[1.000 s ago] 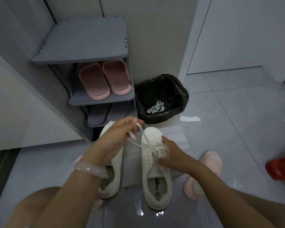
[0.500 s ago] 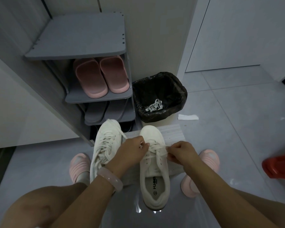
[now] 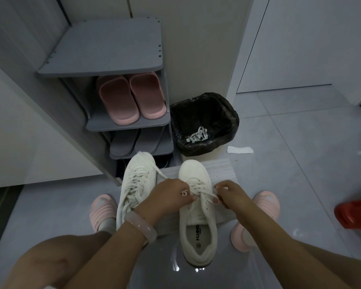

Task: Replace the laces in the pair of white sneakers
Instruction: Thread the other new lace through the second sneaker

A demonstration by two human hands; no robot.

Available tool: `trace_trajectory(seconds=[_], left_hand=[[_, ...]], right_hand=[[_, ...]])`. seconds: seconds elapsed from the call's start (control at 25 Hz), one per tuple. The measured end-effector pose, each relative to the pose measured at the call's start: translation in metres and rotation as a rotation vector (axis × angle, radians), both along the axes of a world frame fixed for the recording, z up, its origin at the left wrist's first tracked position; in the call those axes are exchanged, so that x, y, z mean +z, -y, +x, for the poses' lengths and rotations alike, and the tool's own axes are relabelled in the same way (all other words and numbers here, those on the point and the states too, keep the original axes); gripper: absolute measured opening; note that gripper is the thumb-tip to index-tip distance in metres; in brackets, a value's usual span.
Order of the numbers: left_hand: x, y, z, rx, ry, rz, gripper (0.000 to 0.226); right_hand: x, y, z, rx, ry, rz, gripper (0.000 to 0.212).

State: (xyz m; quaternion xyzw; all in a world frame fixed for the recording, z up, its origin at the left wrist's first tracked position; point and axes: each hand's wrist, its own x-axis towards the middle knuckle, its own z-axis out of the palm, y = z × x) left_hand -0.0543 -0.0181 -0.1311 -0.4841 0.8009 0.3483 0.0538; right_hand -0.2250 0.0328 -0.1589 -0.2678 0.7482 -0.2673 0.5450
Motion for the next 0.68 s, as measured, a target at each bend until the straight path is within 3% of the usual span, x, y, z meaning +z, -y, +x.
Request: trace_trajectory(seconds=[0.04, 0.12, 0.24, 0.32, 0.44, 0.52, 0.68], left_hand=[[0.0, 0.001, 0.0, 0.015, -0.02, 0.009, 0.029], [0.0, 0.002, 0.001, 0.053, -0.051, 0.023, 0.025], [0.0, 0.0, -0.003, 0.062, -0.049, 0.05, 0.024], [0.007, -0.002, -0.008, 0.121, -0.13, 0.136, 0.02], [0.036, 0.005, -0.004, 0.414, -0.464, 0.384, 0.026], [0.052, 0.013, 0.006, 0.512, -0.593, 0.443, 0.031], [0.062, 0.013, 0.014, 0.315, -0.47, 0.431, 0.035]], right_hand=[[0.002, 0.001, -0.001, 0.093, -0.078, -0.088, 0.015], [0.005, 0.002, -0.003, 0.387, -0.121, -0.211, 0.042], [0.005, 0.002, -0.001, 0.664, -0.223, -0.215, 0.075], [0.001, 0.001, 0.001, 0.664, -0.256, -0.213, 0.08], [-0.002, 0.001, 0.002, 0.667, -0.278, -0.186, 0.082], [-0.003, 0.003, 0.002, 0.668, -0.277, -0.177, 0.082], [-0.002, 0.001, 0.004, 0.66, -0.285, -0.183, 0.08]])
